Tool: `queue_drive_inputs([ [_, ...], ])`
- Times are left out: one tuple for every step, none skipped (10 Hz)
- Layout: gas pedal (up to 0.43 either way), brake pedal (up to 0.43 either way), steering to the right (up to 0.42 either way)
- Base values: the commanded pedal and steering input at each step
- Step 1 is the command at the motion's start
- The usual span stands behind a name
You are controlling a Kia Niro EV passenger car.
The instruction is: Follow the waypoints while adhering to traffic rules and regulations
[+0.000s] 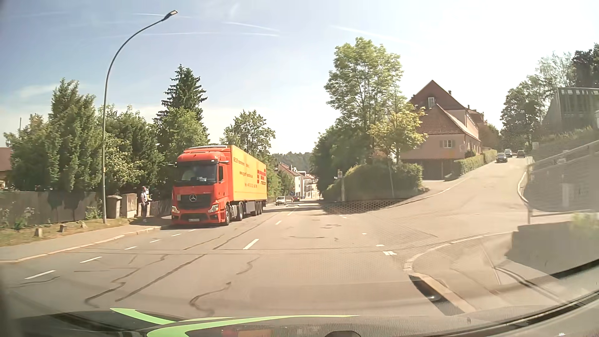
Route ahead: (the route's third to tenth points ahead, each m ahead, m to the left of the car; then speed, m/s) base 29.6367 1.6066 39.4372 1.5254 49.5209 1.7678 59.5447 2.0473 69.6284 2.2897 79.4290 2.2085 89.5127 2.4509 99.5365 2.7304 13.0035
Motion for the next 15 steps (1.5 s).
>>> queue_drive_inputs([
  [0.000, 0.000, -0.005],
  [0.000, 0.000, -0.006],
  [0.000, 0.000, -0.006],
  [0.000, 0.000, -0.006],
  [0.000, 0.000, -0.007],
  [0.000, 0.000, -0.006],
  [0.000, 0.000, -0.006],
  [0.000, 0.000, -0.006],
  [0.000, 0.000, 0.000],
  [0.000, 0.000, 0.000],
  [0.000, 0.000, 0.000],
  [0.000, 0.000, -0.002],
  [0.000, 0.000, -0.002],
  [0.000, 0.000, 0.000],
  [0.000, 0.000, -0.002],
])
